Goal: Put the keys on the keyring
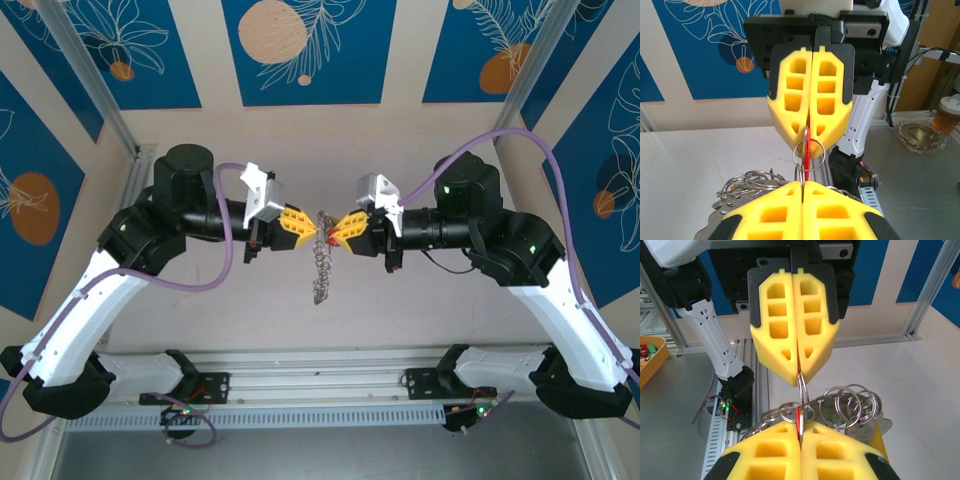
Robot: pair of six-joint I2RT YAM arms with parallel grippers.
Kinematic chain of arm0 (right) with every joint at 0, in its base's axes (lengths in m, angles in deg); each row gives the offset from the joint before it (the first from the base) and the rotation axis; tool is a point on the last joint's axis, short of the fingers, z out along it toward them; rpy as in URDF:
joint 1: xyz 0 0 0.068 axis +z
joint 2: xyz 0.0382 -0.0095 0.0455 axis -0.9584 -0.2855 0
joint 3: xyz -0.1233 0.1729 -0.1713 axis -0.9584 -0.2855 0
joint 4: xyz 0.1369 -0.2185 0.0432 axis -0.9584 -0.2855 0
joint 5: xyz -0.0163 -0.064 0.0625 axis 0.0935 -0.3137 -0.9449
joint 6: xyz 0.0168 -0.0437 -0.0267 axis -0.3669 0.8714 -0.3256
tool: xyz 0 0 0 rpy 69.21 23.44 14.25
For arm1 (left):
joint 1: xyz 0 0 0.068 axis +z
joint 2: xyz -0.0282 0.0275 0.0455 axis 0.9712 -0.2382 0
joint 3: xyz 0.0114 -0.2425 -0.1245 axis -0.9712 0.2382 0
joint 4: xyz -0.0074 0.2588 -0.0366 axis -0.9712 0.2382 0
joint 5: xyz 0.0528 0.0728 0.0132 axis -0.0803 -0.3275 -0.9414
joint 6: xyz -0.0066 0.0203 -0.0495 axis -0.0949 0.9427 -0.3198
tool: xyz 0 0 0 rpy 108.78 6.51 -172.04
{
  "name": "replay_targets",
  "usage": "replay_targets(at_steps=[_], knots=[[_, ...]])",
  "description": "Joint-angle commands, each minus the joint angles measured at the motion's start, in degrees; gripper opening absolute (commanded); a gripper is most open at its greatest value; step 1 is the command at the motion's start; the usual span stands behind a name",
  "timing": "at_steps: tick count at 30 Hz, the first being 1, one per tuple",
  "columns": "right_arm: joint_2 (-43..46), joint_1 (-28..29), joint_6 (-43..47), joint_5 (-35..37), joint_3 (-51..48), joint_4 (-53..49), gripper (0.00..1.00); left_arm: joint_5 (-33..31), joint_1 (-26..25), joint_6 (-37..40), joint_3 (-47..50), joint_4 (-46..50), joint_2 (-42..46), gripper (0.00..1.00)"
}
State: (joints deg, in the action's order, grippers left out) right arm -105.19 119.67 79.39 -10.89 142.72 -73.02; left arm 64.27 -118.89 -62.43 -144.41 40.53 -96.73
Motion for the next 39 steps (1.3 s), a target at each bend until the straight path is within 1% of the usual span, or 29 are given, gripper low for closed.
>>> replay_targets(at_steps=[1, 7, 10, 16, 17, 19, 20, 22, 24, 26, 27, 28, 32, 35, 39], knots=[[-1.56, -0.34, 1.04, 1.43, 5.1, -2.29, 0.0, -1.84, -0.11, 2.14, 1.81, 0.77, 0.99, 0.0], [-6.45, 0.27, 1.04, 3.51, 9.0, -6.03, 0.0, -0.53, -0.19, 0.97, 4.58, -2.07, 1.63, 0.0], [-7.16, 0.75, 1.04, 3.99, 9.56, -6.26, 0.0, -0.54, -0.15, 1.04, 4.96, -2.47, 1.49, 0.0], [-8.16, 0.95, 1.02, 6.15, 11.33, -6.95, 0.0, -4.6, -0.09, 2.05, 6.83, -1.98, 2.62, 0.0], [-8.47, 0.94, 1.04, 6.69, 11.74, -7.3, 0.0, -5.18, -0.07, 1.83, 7.29, -2.22, 2.9, 0.06], [-9.4, 0.86, 0.96, 8.39, 12.57, -8.29, 0.0, -6.19, -0.06, 1.57, 8.48, -2.76, 3.83, 0.28], [-9.9, 0.66, 0.83, 9.12, 12.81, -8.78, 0.0, -6.91, 0.01, 1.38, 9.07, -3.0, 4.3, 0.35], [-11.25, -0.2, 0.25, 10.59, 13.24, -9.86, 0.0, -9.31, 0.12, 1.03, 10.58, -3.4, 5.45, 0.46], [-12.6, -0.98, -0.01, 12.1, 13.28, -10.95, 0.0, -12.54, 0.47, 0.24, 12.5, -3.87, 6.74, 0.55], [-13.53, -1.79, -0.27, 12.8, 12.5, -11.39, 0.0, -15.6, 1.39, -1.21, 15.12, -4.7, 8.53, 0.61], [-13.96, -2.24, -0.42, 12.82, 12.03, -11.44, 0.0, -16.56, 2.05, -2.04, 16.93, -5.34, 9.69, 0.67], [-14.31, -2.71, -0.76, 12.84, 11.37, -11.29, 0.0, -17.2, 2.71, -2.92, 18.76, -6.11, 10.82, 0.76], [-15.35, -4.09, -2.3, 11.76, 7.38, -9.04, 0.0, -18.36, 5.01, -6.25, 24.59, -8.35, 14.77, 0.86], [-16.28, -4.39, -3.93, 10.42, 2.98, -5.33, 0.0, -19.47, 7.19, -8.66, 27.74, -9.19, 16.89, 0.89], [-18.48, -4.34, -6.98, 9.25, -2.15, 0.06, 0.0, -20.43, 10.23, -12.28, 31.13, -10.5, 18.66, 0.99]])
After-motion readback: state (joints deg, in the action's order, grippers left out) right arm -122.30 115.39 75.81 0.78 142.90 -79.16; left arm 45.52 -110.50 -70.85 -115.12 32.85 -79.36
